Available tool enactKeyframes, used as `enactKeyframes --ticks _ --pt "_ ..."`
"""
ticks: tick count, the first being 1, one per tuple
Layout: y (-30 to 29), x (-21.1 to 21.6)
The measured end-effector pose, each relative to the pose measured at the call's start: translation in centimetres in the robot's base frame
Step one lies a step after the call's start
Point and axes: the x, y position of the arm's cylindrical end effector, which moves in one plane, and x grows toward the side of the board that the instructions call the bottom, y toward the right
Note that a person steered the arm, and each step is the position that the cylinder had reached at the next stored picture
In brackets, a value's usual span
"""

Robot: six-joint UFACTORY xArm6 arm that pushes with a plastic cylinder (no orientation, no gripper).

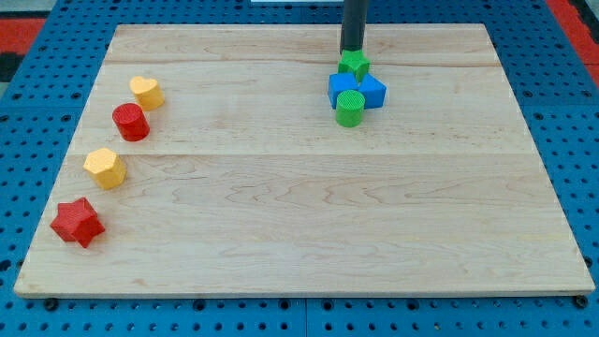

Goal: Push yellow heart into the green star

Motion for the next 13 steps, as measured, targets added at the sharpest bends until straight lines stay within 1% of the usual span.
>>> enactKeyframes --ticks 1,3,4,5,6,8,9,10,11,12,13 --pt "-2.8 0.0" --pt "-19.5 -0.6" --pt "-26.9 -0.1" --pt "-31.9 3.8" --pt "-34.5 7.2" --pt "-27.9 8.4" --pt "-26.1 9.0" --pt "-22.7 8.2" --pt "-17.9 6.4" --pt "-12.6 5.9" --pt "-9.1 5.5"
